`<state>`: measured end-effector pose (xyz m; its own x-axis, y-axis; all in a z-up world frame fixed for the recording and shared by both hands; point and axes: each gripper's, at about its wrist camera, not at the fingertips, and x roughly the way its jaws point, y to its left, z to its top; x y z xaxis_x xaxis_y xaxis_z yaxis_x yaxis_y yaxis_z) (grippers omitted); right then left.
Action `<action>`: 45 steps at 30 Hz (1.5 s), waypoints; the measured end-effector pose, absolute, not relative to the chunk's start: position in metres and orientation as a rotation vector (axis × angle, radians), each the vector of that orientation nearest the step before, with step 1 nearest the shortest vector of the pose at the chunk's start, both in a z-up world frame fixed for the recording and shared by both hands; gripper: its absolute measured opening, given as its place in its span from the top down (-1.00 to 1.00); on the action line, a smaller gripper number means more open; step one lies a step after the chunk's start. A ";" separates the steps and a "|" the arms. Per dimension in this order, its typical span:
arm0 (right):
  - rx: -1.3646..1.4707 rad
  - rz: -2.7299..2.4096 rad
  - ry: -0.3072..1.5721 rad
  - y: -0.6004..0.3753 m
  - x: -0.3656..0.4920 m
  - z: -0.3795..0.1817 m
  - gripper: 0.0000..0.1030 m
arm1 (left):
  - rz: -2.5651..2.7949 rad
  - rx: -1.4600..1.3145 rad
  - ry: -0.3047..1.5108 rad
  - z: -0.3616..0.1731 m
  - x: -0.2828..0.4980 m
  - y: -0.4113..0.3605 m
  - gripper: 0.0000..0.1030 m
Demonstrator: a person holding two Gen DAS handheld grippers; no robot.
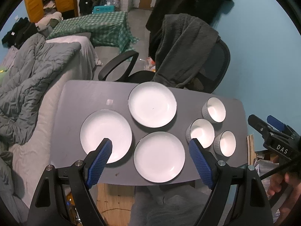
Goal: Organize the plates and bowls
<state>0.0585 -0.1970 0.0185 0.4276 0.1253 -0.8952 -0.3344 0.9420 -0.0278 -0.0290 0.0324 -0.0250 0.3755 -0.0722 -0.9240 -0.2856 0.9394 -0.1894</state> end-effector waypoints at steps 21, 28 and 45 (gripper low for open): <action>-0.221 0.401 1.270 -0.161 0.038 -0.071 -0.97 | 0.088 -0.364 1.297 -0.117 -0.064 0.078 -0.65; -0.246 0.388 1.321 -0.165 0.032 -0.107 -0.97 | 0.050 -0.390 1.358 -0.155 -0.069 0.071 -0.65; -0.252 0.424 1.417 -0.169 0.025 -0.183 -0.90 | 0.019 -0.401 1.400 -0.218 -0.066 0.047 -0.64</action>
<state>0.0252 -0.1688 -0.1834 0.0969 0.1339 -0.9862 -0.4293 0.8996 0.0800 -0.0662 0.0474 -0.2178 0.1813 -0.2211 -0.9582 -0.2477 0.9327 -0.2621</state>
